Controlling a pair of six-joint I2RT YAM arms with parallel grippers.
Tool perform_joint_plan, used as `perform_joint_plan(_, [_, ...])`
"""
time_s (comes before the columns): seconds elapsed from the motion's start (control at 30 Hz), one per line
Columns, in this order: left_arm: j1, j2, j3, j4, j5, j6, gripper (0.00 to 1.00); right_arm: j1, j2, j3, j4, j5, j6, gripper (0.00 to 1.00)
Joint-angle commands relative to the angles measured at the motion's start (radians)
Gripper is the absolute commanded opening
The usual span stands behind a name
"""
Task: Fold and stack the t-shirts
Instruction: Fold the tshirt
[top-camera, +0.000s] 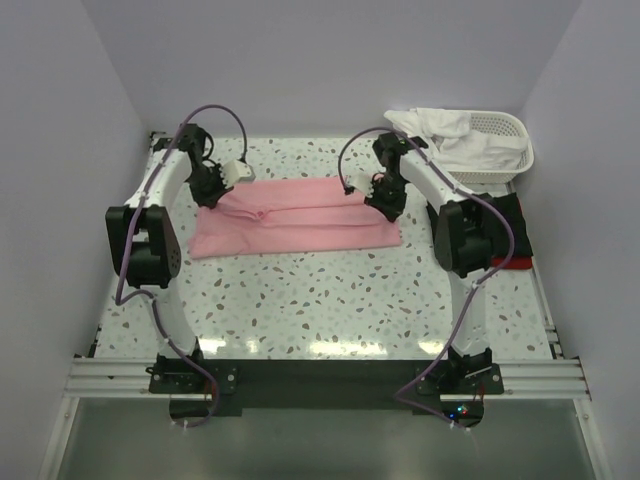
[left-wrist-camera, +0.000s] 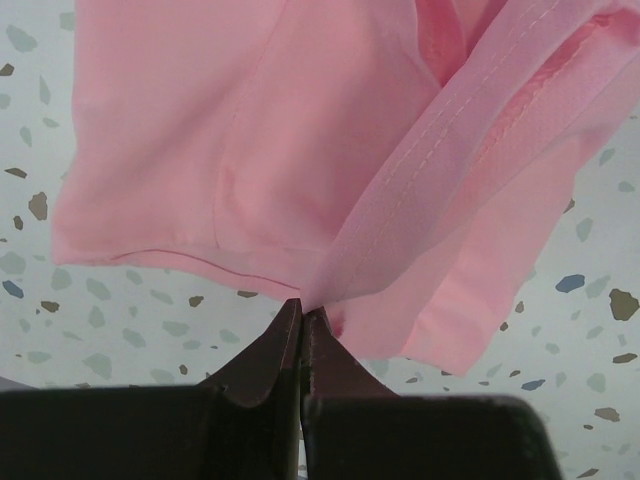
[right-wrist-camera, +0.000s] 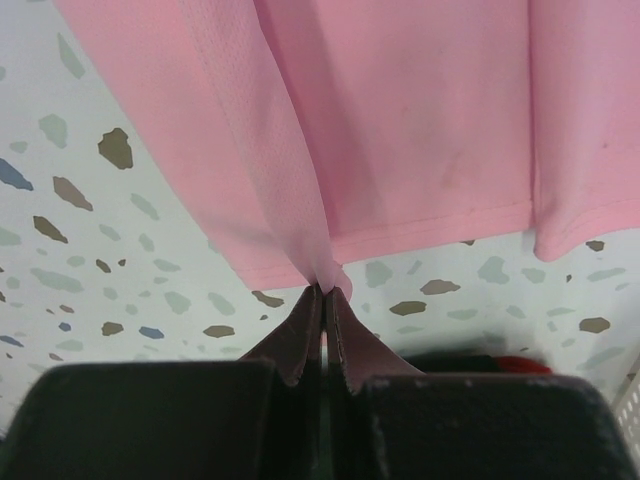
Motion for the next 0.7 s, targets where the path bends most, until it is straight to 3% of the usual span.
perform_joint_plan(0.0, [0.021, 0.012, 0.037, 0.040, -0.008, 0.013, 0.00, -0.005, 0.024, 0.072, -0.026, 0.026, -0.027, 0.00])
perform_joint_plan(0.67, [0.024, 0.069, 0.095, 0.068, -0.015, 0.013, 0.00, -0.018, 0.084, 0.143, 0.034, 0.064, -0.046, 0.00])
